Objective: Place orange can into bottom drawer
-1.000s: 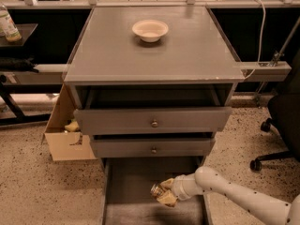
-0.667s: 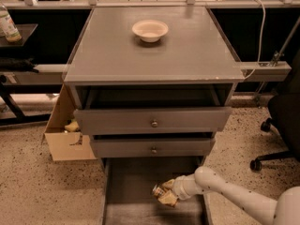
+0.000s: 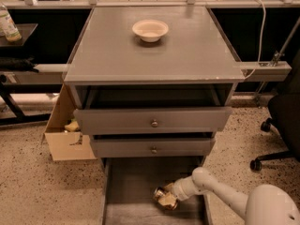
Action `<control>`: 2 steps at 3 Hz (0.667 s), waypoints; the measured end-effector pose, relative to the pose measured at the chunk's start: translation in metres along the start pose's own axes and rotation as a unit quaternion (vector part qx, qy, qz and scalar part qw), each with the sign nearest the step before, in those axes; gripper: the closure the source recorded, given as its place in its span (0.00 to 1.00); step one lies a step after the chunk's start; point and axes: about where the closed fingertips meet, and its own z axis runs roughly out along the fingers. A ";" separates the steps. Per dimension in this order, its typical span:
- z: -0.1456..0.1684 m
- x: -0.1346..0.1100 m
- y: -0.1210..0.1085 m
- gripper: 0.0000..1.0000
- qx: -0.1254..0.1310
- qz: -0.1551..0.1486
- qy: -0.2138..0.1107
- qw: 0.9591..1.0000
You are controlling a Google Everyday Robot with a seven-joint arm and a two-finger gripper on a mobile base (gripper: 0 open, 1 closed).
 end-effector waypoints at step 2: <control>0.001 0.003 -0.008 0.54 0.003 0.005 -0.001 1.000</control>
Offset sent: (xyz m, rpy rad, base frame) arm 0.0055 -0.0036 -0.0054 -0.0015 0.0026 -0.0119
